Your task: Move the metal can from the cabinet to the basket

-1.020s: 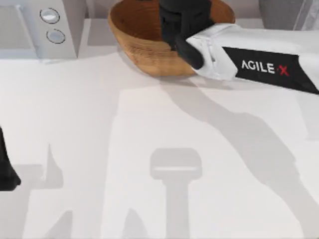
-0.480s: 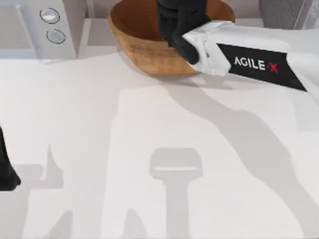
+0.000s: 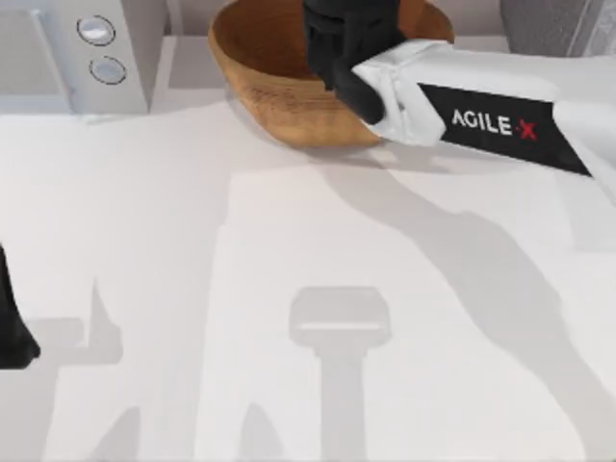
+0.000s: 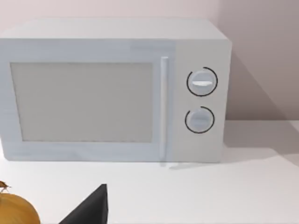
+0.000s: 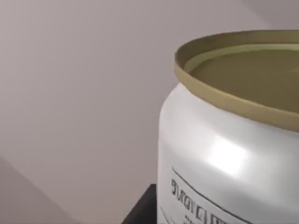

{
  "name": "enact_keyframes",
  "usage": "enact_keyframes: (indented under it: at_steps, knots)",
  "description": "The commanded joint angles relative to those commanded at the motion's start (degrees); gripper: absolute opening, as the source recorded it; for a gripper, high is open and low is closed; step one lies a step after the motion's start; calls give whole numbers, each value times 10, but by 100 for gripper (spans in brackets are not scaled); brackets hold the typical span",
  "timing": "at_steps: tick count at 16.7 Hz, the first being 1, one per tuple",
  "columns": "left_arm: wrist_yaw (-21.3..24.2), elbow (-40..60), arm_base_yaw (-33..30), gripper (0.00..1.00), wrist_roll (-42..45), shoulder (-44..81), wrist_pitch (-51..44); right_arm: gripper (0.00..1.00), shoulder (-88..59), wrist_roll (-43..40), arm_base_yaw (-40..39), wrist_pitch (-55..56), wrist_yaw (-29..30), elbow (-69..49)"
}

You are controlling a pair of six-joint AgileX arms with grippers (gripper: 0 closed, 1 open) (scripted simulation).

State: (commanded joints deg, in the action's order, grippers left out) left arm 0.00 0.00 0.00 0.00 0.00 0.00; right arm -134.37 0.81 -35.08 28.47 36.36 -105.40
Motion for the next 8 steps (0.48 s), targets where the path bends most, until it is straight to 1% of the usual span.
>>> enact_keyframes:
  at_steps: [5,6,8]
  knots:
    - [0,0,0,100,0,0,0,98,0,0,0,0,0,0]
    - [0,0,0,100,0,0,0,100,0,0,0,0,0,0]
    - [0,0,0,100,0,0,0,100,0,0,0,0,0,0]
